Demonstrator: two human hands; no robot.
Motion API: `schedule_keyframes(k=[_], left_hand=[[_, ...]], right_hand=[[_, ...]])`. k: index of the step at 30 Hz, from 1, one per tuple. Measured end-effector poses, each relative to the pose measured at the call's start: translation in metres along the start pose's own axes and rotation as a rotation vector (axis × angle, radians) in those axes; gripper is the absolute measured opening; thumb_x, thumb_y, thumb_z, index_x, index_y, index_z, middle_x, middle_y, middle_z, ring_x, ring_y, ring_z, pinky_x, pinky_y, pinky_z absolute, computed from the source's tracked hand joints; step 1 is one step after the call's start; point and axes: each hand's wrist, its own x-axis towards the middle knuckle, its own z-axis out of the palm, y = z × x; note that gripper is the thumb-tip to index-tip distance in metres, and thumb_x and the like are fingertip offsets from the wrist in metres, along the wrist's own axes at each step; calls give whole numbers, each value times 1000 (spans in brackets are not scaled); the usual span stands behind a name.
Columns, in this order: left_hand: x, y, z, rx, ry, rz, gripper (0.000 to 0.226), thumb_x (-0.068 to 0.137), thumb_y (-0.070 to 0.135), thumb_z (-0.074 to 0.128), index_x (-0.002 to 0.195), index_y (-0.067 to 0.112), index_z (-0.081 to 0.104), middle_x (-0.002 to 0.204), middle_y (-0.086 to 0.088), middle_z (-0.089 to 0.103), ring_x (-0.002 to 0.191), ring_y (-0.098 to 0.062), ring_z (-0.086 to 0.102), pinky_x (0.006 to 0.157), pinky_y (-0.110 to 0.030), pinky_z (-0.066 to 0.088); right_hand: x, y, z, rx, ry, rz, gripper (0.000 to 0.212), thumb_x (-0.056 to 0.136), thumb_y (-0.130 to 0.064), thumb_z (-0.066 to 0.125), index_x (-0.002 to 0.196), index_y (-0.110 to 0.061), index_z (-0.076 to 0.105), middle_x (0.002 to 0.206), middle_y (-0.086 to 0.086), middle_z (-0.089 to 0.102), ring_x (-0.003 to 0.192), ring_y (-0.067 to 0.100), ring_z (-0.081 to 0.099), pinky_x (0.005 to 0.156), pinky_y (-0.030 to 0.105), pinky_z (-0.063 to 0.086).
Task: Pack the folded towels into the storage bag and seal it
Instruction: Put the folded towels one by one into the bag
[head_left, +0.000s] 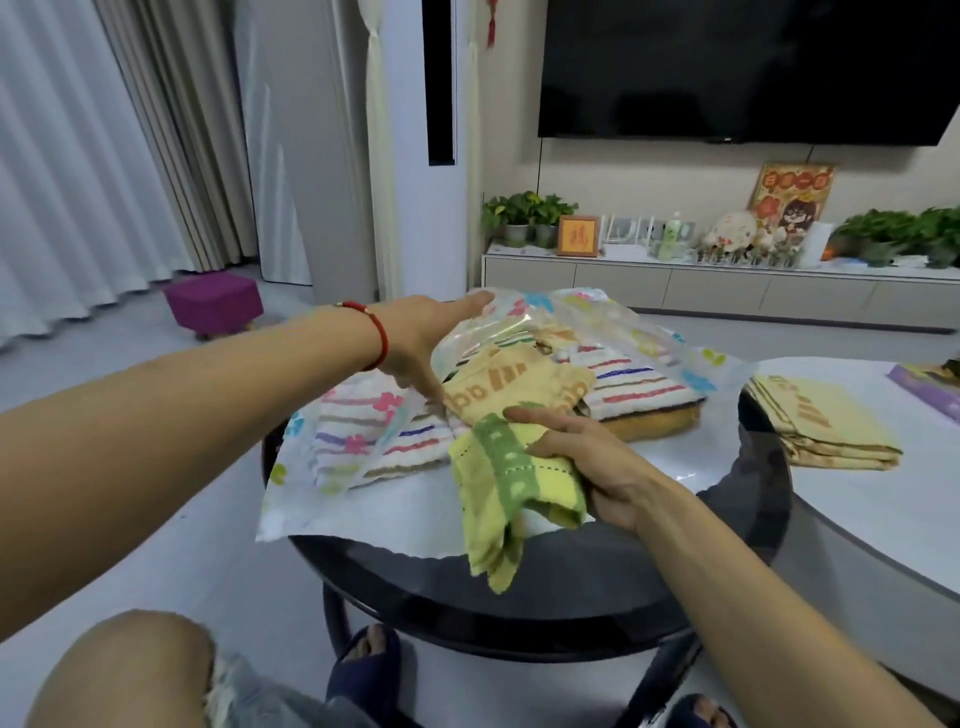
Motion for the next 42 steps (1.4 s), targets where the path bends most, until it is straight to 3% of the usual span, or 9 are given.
schedule_keyframes(k=[4, 10, 15, 19, 23, 29, 34, 39, 42], left_hand=[[-4, 0, -39, 44, -4, 40, 132, 60, 45, 90, 152, 42, -5, 136, -12, 57, 60, -15, 71, 75, -41, 60], [-11, 8, -77, 131, 45, 40, 139, 44, 83, 74, 150, 44, -7, 138, -10, 57, 111, -33, 64, 97, -45, 51], [-12, 20, -54, 160, 77, 55, 134, 52, 82, 72, 154, 40, -4, 151, -10, 44, 123, -34, 55, 100, -45, 48], [-8, 41, -17, 330, 211, 88, 117, 61, 84, 62, 154, 31, 15, 159, 2, 31, 132, -34, 44, 93, -48, 49], [9, 64, 12, 529, 345, 186, 98, 66, 83, 55, 145, 28, 39, 163, -3, 19, 132, -43, 33, 89, -61, 48], [54, 125, 36, 616, 439, 363, 90, 68, 78, 53, 133, 16, 55, 145, -10, 48, 117, -43, 44, 68, -43, 37], [82, 168, 41, 605, 374, 413, 87, 73, 74, 57, 133, 11, 57, 145, -12, 48, 114, -40, 45, 81, -46, 46], [105, 195, 47, 579, 267, 420, 82, 77, 65, 64, 130, 3, 55, 134, -20, 54, 117, -40, 52, 95, -55, 46], [123, 205, 50, 548, 273, 401, 80, 79, 61, 65, 132, 3, 53, 132, -22, 55, 118, -40, 52, 98, -54, 45]], right_hand=[[44, -17, 56, 100, 43, -74, 51, 89, 15, 57, 131, -12, 70, 126, 20, 73, 101, 28, 71, 87, 37, 61], [107, -13, 128, 338, 68, -178, 59, 99, 4, 55, 149, -27, 48, 83, 1, 72, 73, 16, 68, 75, 46, 62], [92, 38, 113, -349, 52, -120, 67, 99, -13, 61, 157, -35, 37, 139, 10, 59, 98, 30, 75, 84, 48, 64], [47, 29, 53, -735, 49, -210, 46, 98, -2, 49, 138, -20, 63, 101, 15, 78, 78, 30, 78, 74, 42, 65], [-10, 8, -37, -942, 7, -88, 25, 97, -5, 57, 111, -14, 75, 89, 5, 80, 72, 24, 76, 62, 32, 60], [-68, -16, -181, -857, 471, -182, 20, 86, -8, 57, 80, -7, 76, 69, 15, 70, 50, 17, 61, 51, 29, 45], [-67, -23, -265, -697, 906, -218, 27, 69, -13, 47, 73, 0, 71, 59, 12, 60, 43, 21, 51, 41, 27, 32], [-61, -12, -311, -906, 1137, -102, 32, 78, -20, 54, 90, 0, 76, 88, 29, 72, 74, 34, 66, 70, 43, 58], [-53, -11, -334, -1002, 1137, -18, 35, 89, -21, 53, 109, -3, 76, 113, 24, 73, 108, 41, 66, 96, 44, 54]])
